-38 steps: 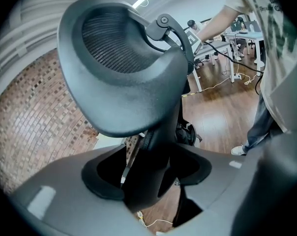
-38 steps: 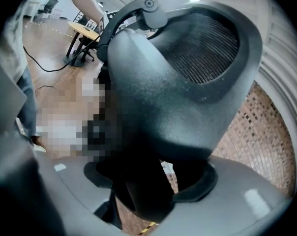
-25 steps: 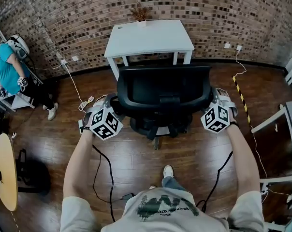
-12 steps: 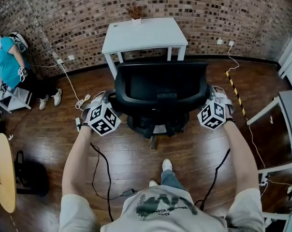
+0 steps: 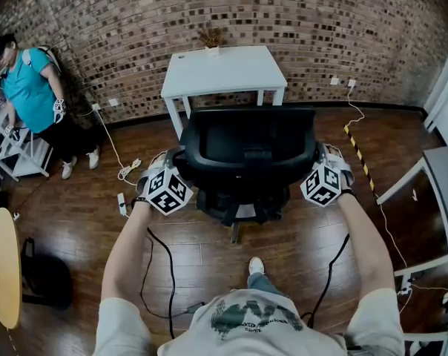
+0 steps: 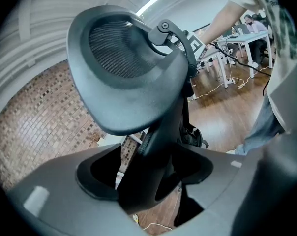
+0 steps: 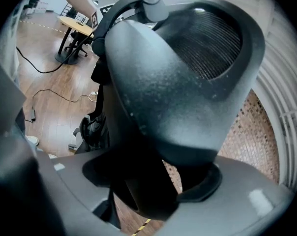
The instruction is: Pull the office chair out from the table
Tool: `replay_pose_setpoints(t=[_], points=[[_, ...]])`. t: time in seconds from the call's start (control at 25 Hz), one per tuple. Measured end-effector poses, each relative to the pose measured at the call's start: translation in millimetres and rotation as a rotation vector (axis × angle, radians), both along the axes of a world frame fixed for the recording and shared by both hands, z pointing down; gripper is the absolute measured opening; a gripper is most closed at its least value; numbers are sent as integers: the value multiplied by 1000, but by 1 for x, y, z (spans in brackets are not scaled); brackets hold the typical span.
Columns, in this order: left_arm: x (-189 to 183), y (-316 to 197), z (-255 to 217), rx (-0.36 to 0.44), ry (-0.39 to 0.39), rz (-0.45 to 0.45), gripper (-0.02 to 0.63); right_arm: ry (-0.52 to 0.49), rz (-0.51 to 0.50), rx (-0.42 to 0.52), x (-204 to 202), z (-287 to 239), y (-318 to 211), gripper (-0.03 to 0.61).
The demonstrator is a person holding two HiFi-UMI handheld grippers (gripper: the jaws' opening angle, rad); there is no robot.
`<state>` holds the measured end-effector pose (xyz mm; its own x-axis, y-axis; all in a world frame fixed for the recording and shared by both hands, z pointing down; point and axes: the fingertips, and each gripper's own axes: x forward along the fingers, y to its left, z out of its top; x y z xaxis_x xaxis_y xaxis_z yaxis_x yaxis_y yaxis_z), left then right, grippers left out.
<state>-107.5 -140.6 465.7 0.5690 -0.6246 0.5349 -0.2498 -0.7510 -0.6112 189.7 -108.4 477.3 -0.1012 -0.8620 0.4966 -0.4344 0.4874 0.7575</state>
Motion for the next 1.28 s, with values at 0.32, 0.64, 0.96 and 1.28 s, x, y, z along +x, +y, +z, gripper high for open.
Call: replay_pose_setpoints(t=[0.32,0.64,0.96,1.28], points=[[-9,6,2,15,1,-34,331,-2,71,26,9,-6,12,330],[-27,17,-13,75,81,-89,337,-13,138,76,16,-24,36,331],[-23,43,-27,109,228,-133,323,-134,162,103,3,-35,68,330],[9,99,-65,96,437,-135,255,-416,125,134,-49,-54,116,305]])
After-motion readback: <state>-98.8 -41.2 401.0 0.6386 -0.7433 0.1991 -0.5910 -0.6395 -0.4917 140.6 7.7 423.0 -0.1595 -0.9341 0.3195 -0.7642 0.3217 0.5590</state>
